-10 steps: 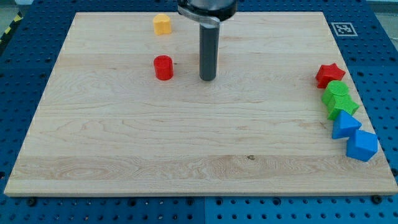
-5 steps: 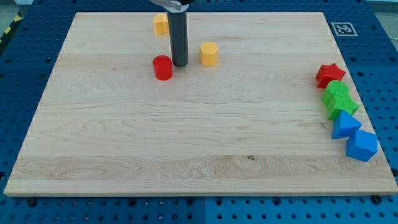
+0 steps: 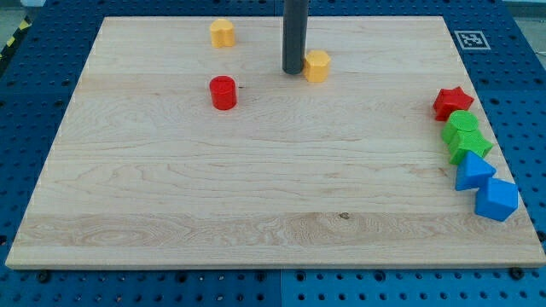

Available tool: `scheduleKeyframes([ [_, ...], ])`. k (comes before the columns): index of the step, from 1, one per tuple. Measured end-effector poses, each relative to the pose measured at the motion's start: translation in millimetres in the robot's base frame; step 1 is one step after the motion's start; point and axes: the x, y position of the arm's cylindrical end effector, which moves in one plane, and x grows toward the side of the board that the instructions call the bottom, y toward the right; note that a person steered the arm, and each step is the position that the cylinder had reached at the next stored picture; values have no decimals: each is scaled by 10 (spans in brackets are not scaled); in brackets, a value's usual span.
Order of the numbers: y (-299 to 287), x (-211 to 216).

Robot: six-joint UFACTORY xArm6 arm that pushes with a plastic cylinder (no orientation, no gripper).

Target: Move the yellow hexagon diagonal to the red star

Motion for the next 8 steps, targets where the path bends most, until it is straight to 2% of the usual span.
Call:
scheduleKeyframes([
  [1,224,125],
  [3,167,350],
  [4,-221,387],
  [6,-285,1097],
  [8,-318,1229],
])
